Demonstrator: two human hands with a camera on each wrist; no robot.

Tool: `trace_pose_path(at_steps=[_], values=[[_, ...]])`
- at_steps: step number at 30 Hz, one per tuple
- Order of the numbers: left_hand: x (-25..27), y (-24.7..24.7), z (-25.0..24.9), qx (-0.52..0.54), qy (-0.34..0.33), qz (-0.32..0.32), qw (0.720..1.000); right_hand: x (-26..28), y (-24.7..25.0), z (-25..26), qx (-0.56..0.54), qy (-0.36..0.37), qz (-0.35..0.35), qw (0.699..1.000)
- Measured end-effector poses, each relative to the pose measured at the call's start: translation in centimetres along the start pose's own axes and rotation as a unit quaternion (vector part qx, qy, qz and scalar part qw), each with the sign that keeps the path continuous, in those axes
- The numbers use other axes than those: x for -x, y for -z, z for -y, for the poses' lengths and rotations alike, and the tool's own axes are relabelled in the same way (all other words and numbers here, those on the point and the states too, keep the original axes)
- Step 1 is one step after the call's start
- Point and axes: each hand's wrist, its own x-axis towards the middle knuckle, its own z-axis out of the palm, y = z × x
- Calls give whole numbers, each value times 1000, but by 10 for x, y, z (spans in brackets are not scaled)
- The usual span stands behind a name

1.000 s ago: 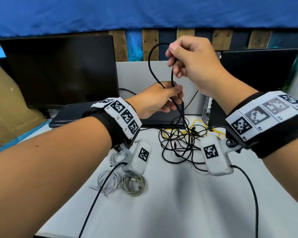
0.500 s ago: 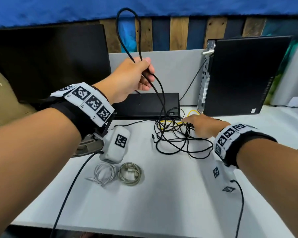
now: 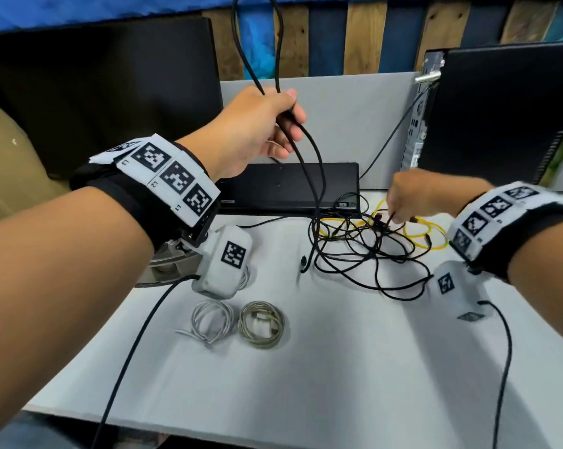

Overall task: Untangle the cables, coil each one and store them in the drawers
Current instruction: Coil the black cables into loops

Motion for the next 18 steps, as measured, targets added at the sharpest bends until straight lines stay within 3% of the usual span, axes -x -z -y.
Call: trace_pose_path(at_steps=[1, 3, 6, 11, 14, 15, 16, 18], values=[[0, 1, 0, -5, 2, 4, 1000, 4, 14, 2, -27, -6, 7, 1000], [1, 2, 2, -25, 7, 12, 1000, 13, 39, 8, -202, -15, -4, 979], [3, 0, 6, -72, -2, 21, 997, 27, 78, 26, -422, -2, -109, 900], [10, -9, 8, -149, -7, 105, 983, 60, 127, 79, -603, 95, -209, 764], [1, -7, 14, -156, -4, 53, 986, 78, 144, 96, -686, 144, -288, 653], [-1, -5, 15, -125, -11, 26, 992, 78, 144, 98, -693, 138, -306, 638], [-2, -3, 13, -85, -24, 3, 996, 77, 142, 99, -678, 120, -325, 648], [-2, 1, 6, -18, -64, -20, 998, 66, 126, 100, -620, 72, -335, 706]])
